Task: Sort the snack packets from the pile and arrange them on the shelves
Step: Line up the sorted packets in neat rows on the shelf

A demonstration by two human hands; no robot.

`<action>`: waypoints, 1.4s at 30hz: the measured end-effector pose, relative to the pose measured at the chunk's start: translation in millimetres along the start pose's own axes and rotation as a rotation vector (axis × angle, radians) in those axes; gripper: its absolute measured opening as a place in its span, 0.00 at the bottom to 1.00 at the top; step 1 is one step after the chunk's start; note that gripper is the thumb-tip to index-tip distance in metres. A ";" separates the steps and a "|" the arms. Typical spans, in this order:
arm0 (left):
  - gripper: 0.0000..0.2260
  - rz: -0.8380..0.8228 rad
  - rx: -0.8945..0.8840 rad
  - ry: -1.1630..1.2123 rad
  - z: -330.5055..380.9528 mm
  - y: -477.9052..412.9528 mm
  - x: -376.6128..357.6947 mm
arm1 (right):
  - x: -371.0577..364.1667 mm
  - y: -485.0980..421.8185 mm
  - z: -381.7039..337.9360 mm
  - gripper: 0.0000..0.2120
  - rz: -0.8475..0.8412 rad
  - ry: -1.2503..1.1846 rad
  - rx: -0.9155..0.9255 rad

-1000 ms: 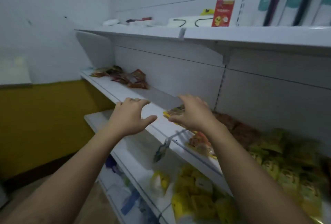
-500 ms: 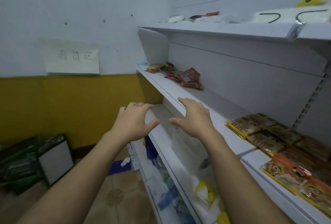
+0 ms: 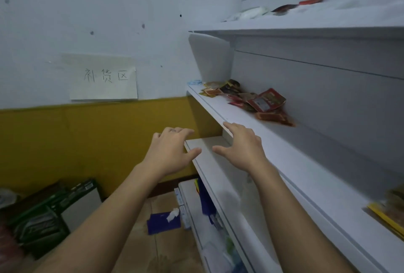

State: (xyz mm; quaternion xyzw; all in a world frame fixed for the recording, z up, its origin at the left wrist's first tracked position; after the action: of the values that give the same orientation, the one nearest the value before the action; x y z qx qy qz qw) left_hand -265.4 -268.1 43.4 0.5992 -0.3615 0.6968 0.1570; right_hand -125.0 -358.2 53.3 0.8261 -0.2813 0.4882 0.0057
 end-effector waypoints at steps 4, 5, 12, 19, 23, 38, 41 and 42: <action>0.28 -0.005 -0.034 0.000 -8.9 -69.1 -13.5 | -11.9 -65.7 14.3 0.38 0.018 -0.020 -0.026; 0.28 -0.002 -0.043 0.001 -10.3 -84.3 -17.1 | -14.0 -80.5 17.5 0.38 0.023 -0.017 -0.030; 0.27 -0.030 -0.111 0.029 -7.7 -165.4 -48.4 | -24.6 -156.7 45.9 0.38 0.041 0.013 -0.068; 0.27 0.002 -0.229 0.075 15.3 -240.9 -73.6 | -13.2 -200.9 92.2 0.38 0.084 0.095 -0.202; 0.27 -0.015 -0.341 0.109 32.8 -289.9 -99.3 | -12.3 -229.4 127.0 0.38 0.105 0.123 -0.319; 0.23 0.030 -0.724 0.202 87.0 -493.5 -181.8 | -4.1 -376.2 243.5 0.25 0.429 0.092 -0.805; 0.21 0.041 -0.750 0.191 93.2 -518.6 -198.8 | -4.6 -390.3 261.9 0.32 0.522 0.119 -0.882; 0.21 0.048 -0.757 0.196 95.5 -525.0 -203.7 | -5.5 -393.0 267.2 0.34 0.552 0.123 -0.903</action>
State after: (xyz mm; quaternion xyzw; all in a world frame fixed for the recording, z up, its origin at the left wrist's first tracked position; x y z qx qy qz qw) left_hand 193.2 71.4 17.8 0.4207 -0.5902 0.5716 0.3846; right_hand 272.6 -100.7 13.3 0.6068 -0.6693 0.3495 0.2485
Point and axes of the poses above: each hand's wrist, its own y-axis away from the middle knuckle, its own x-axis out of the back of the hand, z = x × y, the point moved 10 cm from there along -y, towards the middle knuckle, and after that the axes turned 11 degrees about -y, right-handed, at the moved point
